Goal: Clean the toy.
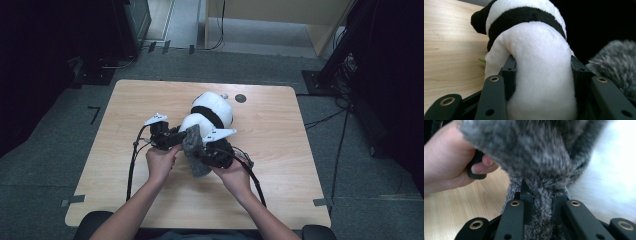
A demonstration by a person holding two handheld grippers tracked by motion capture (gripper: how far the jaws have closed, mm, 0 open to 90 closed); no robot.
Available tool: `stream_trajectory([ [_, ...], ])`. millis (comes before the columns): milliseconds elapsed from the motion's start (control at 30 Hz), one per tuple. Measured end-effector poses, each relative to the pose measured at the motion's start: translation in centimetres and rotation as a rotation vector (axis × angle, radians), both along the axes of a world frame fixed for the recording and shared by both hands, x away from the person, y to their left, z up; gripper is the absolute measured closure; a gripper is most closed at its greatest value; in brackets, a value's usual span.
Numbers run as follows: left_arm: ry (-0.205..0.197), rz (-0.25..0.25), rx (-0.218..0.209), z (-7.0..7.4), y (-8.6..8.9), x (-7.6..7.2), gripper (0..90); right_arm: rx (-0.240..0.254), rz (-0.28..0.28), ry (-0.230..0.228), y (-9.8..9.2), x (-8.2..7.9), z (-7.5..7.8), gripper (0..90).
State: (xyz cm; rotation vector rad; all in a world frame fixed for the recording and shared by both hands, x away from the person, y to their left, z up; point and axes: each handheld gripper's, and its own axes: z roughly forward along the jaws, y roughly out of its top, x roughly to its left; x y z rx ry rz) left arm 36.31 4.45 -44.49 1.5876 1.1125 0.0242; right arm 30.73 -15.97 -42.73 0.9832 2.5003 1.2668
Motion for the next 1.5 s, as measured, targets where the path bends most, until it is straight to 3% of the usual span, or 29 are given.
stream_trajectory([
  [133,0.012,-0.003,-0.022,0.1,0.2,0.1,52.9,-0.036,0.026,-0.024,0.8,-0.2,-0.8,79.1],
  [300,0.039,-0.023,-0.1,0.4,0.7,0.3,53.0,-0.163,0.026,-0.007,1.5,-0.1,-2.8,79.2],
  [433,0.029,-0.015,-0.081,0.5,1.1,0.3,53.4,-0.135,0.009,0.017,0.4,0.6,-2.7,79.3],
  [500,0.031,-0.013,-0.087,0.5,1.5,0.5,53.5,-0.142,-0.003,0.005,-0.1,0.8,-2.5,79.3],
  [667,-0.002,0.0,-0.044,0.7,2.0,0.5,53.7,-0.137,-0.029,0.008,-1.5,1.4,-2.0,79.0],
  [900,-0.023,0.028,-0.022,1.2,3.2,0.7,54.0,-0.162,-0.065,-0.004,-3.2,1.6,-1.0,79.1],
  [1100,-0.039,0.04,0.058,1.1,3.6,0.8,54.2,-0.117,-0.114,-0.011,-5.4,2.3,0.0,78.7],
  [1500,-0.066,0.066,0.105,1.3,5.6,1.4,54.1,-0.054,-0.186,-0.005,-9.0,3.1,1.2,78.2],
])
